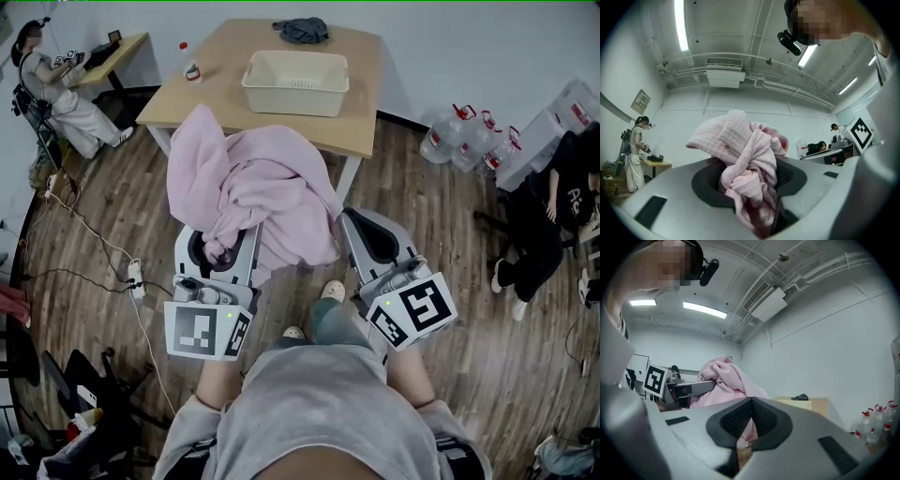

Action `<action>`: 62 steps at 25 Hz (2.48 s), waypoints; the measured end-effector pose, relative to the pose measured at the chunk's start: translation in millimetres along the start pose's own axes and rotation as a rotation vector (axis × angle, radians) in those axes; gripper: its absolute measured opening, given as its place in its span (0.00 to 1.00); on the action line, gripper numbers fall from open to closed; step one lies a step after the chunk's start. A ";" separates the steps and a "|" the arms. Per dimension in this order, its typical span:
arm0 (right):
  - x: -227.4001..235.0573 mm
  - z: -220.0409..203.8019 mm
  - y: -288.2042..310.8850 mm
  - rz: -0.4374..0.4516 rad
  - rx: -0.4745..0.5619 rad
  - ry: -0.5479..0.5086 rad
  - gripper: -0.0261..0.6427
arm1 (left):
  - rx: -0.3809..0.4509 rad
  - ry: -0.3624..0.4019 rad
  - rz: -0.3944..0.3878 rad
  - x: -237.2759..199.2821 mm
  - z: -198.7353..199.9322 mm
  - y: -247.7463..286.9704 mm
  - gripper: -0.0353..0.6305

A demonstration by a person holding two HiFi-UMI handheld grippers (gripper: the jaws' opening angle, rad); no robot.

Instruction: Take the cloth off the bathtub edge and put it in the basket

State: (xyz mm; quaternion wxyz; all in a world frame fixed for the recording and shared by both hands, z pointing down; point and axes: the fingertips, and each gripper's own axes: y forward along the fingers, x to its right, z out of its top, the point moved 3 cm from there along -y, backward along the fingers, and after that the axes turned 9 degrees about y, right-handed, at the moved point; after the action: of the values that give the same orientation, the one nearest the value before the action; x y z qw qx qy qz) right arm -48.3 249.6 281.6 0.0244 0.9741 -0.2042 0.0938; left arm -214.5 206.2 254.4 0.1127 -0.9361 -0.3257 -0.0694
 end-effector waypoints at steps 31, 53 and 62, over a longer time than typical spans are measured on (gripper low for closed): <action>209.9 55.1 145.6 0.137 0.014 0.016 0.05 | -0.012 0.057 0.126 -12.7 -26.2 235.2 0.38; 262.3 59.6 229.6 0.136 0.009 0.058 0.05 | -0.009 0.046 0.100 -58.3 -49.3 316.1 0.38; 261.9 59.8 283.5 0.058 0.038 0.063 0.05 | 0.006 0.050 0.022 -111.4 -66.4 350.9 0.38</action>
State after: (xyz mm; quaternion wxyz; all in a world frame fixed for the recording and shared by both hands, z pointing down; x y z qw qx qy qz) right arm 83.4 -118.1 276.0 0.0094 0.9646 -0.2296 0.1292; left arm -85.5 -144.5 237.5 0.1245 -0.9373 -0.3126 -0.0906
